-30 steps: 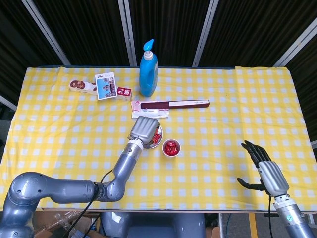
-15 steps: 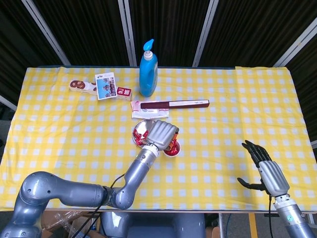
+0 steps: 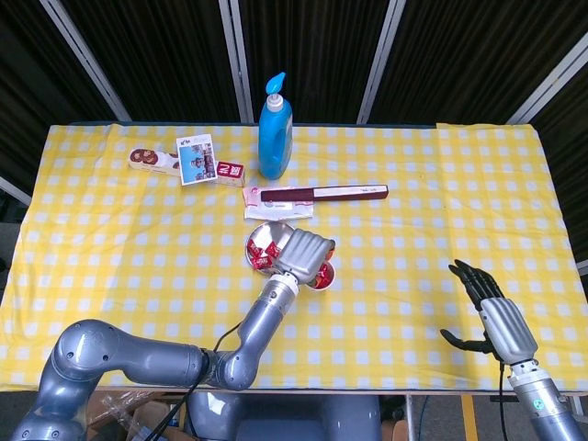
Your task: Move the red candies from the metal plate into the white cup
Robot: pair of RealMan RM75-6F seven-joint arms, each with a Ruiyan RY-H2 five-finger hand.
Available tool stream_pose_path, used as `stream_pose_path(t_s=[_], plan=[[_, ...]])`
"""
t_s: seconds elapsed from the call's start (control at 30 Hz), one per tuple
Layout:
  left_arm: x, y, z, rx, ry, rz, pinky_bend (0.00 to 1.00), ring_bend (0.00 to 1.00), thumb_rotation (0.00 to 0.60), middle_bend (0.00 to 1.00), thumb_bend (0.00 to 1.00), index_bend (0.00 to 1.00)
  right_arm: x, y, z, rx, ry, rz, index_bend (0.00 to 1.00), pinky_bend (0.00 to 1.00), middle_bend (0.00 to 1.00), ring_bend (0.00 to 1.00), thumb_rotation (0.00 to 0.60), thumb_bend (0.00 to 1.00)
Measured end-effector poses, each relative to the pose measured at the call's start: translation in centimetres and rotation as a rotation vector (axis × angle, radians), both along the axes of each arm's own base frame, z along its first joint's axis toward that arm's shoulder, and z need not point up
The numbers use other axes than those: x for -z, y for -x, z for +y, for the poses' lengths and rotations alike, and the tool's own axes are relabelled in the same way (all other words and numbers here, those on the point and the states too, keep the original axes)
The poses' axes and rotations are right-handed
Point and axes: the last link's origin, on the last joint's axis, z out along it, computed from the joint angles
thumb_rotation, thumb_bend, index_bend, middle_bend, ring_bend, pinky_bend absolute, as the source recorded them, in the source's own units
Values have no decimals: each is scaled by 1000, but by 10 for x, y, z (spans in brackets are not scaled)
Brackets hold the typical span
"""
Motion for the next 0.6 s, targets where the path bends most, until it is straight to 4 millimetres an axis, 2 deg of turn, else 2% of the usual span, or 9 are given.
stream_pose_path(t_s=[0.13,0.33,0.43,0.6], plan=[[-9,-2,1,-1,-15,-51,967,937,600,829,221,419,0,0,0,0,2,1,0,0,0,0,600,277],[-33,3,9,-13,-69,-138,944,902,600,794,222,410,0,0,0,1,3,4,0,0,0,0,600,277],[-46,15,13,-30,-105,-163,894,843,600,740,221,407,0,1,0,0,3,7,0,0,0,0,600,277],[-70,45,13,-76,-159,-191,775,702,600,612,221,395,0,1,0,0,7,13,0,0,0,0,600,277]])
